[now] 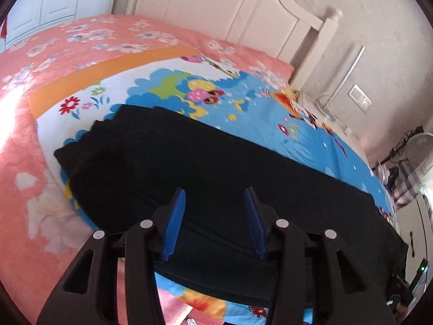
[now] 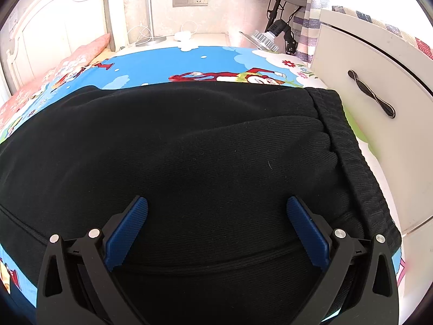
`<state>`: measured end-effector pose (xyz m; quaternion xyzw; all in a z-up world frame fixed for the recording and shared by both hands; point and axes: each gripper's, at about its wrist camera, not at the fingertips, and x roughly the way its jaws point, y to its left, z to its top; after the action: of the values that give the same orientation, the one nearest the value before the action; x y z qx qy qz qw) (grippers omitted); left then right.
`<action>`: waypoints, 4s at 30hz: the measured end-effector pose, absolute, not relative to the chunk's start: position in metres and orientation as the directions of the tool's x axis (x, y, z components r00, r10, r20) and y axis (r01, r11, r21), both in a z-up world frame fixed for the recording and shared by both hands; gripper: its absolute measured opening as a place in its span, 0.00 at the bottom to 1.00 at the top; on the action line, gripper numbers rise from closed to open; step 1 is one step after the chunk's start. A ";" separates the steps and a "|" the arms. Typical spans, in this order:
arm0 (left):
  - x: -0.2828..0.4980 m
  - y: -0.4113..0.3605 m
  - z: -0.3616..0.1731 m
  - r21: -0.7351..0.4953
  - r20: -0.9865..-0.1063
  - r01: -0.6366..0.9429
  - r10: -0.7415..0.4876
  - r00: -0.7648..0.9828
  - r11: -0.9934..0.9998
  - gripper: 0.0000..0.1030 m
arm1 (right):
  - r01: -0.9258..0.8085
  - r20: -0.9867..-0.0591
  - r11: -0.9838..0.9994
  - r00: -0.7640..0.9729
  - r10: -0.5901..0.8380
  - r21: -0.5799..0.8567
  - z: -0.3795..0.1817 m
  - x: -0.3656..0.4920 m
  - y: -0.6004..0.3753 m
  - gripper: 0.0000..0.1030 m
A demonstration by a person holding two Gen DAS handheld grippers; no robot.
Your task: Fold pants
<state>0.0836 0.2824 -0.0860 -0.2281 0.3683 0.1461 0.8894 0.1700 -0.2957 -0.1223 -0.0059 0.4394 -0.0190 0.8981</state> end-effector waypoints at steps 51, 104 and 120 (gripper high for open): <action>0.136 0.064 -0.143 0.017 -0.724 -0.090 0.075 0.686 0.996 0.99 | -0.033 -0.817 0.999 0.577 0.003 -0.020 -0.125 0.162 -0.136 0.96; 0.040 0.411 -0.095 -0.494 -0.710 -0.509 0.012 0.704 0.705 0.18 | -0.176 -0.820 0.984 0.566 0.083 -0.022 -0.129 0.168 -0.090 0.96; 0.005 0.447 -0.132 -0.615 -0.720 -0.621 -0.024 0.694 0.486 0.52 | -0.646 -0.762 0.718 0.321 0.562 0.258 -0.071 0.197 0.094 0.58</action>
<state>0.0054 0.4468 -0.1317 -0.4704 0.3430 0.1885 0.7909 0.1968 0.0937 -0.0710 -0.0468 0.4481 0.3724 0.8113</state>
